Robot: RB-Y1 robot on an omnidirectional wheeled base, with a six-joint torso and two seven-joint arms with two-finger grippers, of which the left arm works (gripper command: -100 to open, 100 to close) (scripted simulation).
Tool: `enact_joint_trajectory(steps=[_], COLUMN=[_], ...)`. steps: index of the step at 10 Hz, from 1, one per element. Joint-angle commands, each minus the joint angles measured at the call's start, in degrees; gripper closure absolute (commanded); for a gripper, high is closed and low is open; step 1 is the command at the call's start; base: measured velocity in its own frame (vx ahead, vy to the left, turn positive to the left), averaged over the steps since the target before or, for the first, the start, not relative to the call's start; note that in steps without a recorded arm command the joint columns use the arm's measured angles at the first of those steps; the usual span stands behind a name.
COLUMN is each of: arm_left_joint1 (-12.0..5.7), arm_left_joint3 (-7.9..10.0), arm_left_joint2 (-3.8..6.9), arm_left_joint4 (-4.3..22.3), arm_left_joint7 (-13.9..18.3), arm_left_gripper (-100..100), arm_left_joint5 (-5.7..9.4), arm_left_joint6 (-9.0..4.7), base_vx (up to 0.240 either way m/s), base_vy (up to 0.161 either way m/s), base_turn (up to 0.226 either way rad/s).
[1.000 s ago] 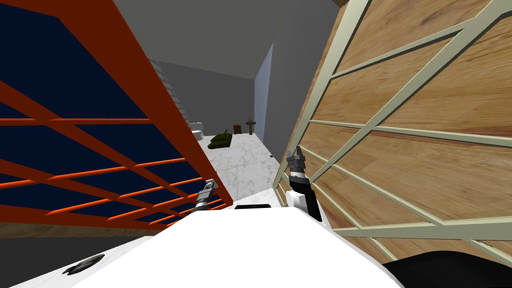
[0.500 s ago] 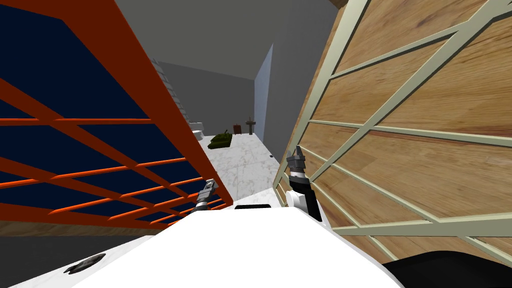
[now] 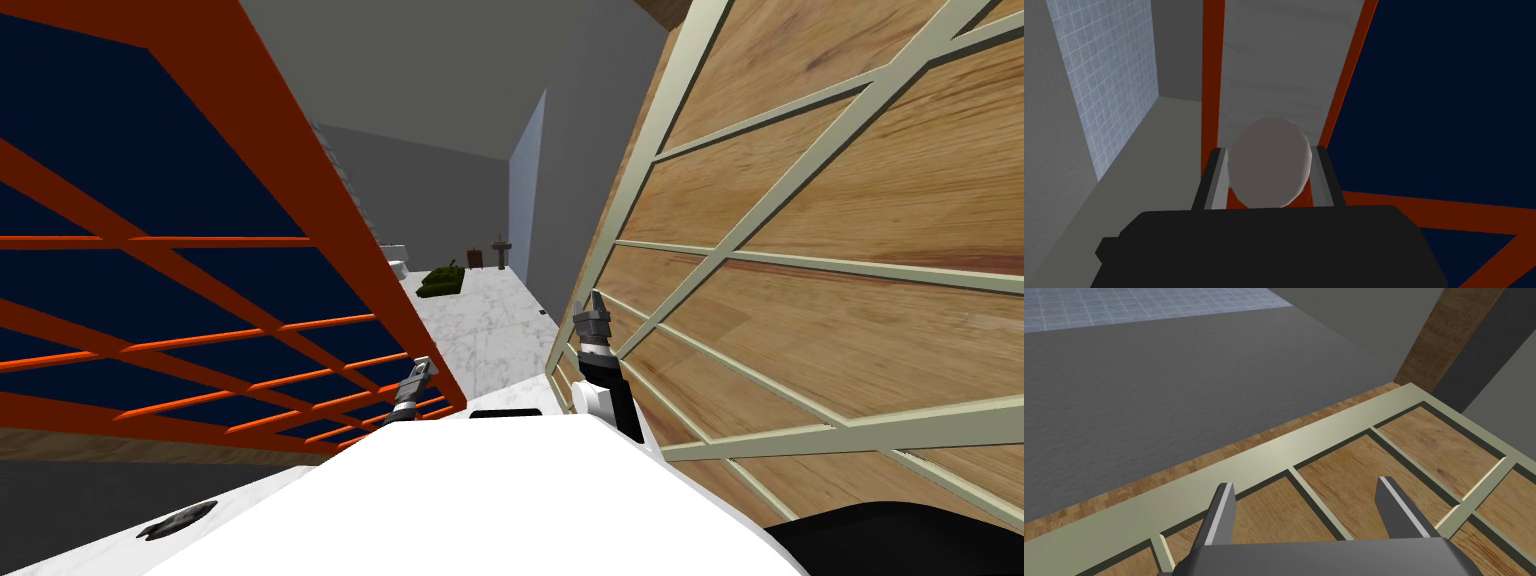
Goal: Pull the door open
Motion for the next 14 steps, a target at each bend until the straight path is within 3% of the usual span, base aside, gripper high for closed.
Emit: enact_joint_trajectory(steps=[1,14], arm_left_joint1=[-0.34,-1.97], arm_left_joint3=[-0.79,-5.46], arm_left_joint2=[-0.03,1.30], arm_left_joint4=[0.43,1.77], arm_left_joint7=[2.58,20.15], arm_left_gripper=[100,100], arm_left_joint5=[0.64,5.78], arm_left_joint6=[-0.09,-0.22], base_vx=[-0.036,-0.034], base_vy=[0.000,0.002], base_turn=[0.004,0.000])
